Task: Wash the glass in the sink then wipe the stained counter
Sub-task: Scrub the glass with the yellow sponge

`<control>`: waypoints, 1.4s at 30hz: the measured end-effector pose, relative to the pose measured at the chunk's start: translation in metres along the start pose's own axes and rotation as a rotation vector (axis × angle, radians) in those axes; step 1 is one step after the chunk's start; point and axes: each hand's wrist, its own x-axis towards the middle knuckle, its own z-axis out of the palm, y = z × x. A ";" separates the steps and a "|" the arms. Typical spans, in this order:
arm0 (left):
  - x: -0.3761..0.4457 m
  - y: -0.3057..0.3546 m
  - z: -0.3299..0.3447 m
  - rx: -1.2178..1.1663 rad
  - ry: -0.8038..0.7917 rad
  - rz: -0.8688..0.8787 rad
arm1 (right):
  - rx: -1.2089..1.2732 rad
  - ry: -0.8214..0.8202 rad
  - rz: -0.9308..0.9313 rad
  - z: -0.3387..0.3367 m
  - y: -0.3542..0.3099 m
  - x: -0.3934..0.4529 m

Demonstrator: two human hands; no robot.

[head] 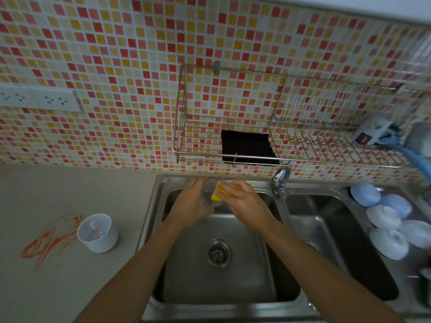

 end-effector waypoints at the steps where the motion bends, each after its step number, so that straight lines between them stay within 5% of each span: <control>1: 0.002 0.004 0.002 0.016 0.009 0.020 | -0.004 -0.020 0.017 0.006 0.008 -0.004; 12: 0.004 0.002 0.040 0.121 -0.006 0.012 | 0.524 -0.087 0.314 0.001 -0.006 -0.045; 18: -0.005 0.017 0.044 0.190 -0.067 -0.012 | 0.274 -0.187 -0.088 0.018 0.042 -0.044; 25: -0.013 0.014 0.047 0.326 -0.082 0.018 | 0.635 -0.173 0.274 0.028 0.000 -0.064; 30: -0.019 0.019 0.045 0.332 -0.083 -0.002 | 0.275 -0.178 -0.053 0.019 0.027 -0.053; 33: -0.009 0.028 0.043 0.351 -0.033 -0.001 | 0.133 -0.148 -0.064 0.015 0.038 -0.043; 39: -0.009 0.022 0.040 0.375 -0.034 0.030 | 0.551 -0.068 0.348 0.028 -0.009 -0.056; 42: -0.016 0.025 0.040 0.370 -0.044 0.080 | 0.454 -0.133 0.138 0.021 -0.001 -0.055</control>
